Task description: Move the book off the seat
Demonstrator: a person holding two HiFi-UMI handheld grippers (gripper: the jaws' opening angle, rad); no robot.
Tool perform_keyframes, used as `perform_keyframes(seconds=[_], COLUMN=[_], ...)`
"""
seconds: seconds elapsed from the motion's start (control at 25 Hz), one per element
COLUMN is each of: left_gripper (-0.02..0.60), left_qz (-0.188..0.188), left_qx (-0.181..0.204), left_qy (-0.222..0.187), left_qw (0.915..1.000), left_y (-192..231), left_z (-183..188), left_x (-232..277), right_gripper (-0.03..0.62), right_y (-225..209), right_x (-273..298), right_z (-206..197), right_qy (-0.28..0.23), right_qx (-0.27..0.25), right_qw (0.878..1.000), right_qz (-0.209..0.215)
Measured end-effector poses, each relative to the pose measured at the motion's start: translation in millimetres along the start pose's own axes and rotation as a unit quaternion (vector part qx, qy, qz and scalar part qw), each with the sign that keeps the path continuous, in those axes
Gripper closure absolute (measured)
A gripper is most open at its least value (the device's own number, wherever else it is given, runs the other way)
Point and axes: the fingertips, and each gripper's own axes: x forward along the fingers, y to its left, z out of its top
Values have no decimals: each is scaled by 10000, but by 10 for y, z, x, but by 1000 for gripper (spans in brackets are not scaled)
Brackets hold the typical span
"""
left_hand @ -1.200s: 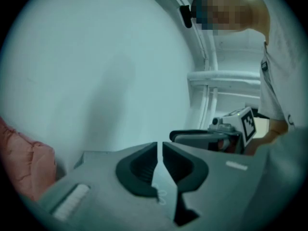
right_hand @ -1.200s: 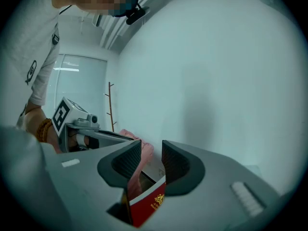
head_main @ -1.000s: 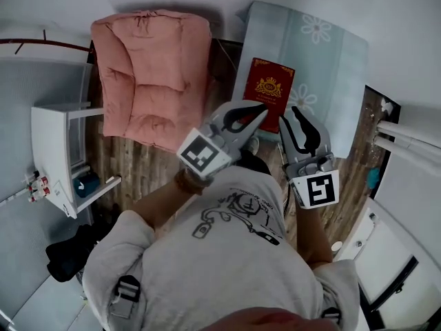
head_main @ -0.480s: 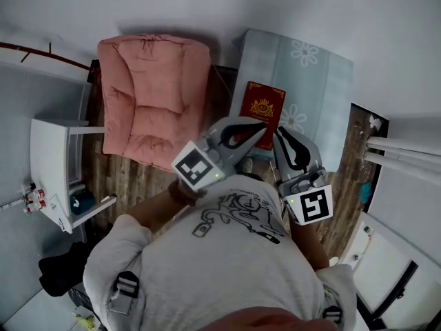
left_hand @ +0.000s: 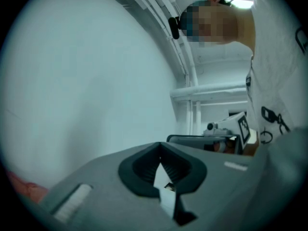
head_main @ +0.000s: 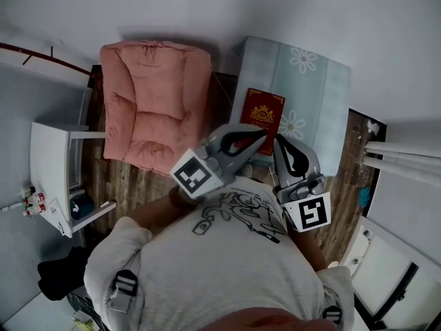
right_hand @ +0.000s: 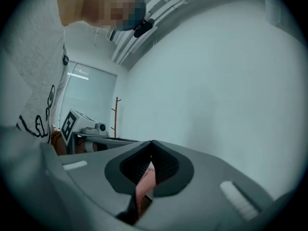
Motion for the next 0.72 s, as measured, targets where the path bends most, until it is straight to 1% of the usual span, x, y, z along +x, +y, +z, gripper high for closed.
perform_keyframes(seconds=[0.2, 0.72], left_gripper=[577, 577], left_qz=[65, 11], left_qx=[-30, -69], left_qy=[27, 44], left_qw=[10000, 10000], left_y=[49, 11], left_z=[2, -21], left_x=[-23, -16], right_gripper=[586, 586], right_y=[4, 22], right_x=[27, -12], right_z=[-19, -6], right_qy=[16, 38], right_qx=[-1, -9], right_qw=[10000, 10000], right_qz=[4, -8])
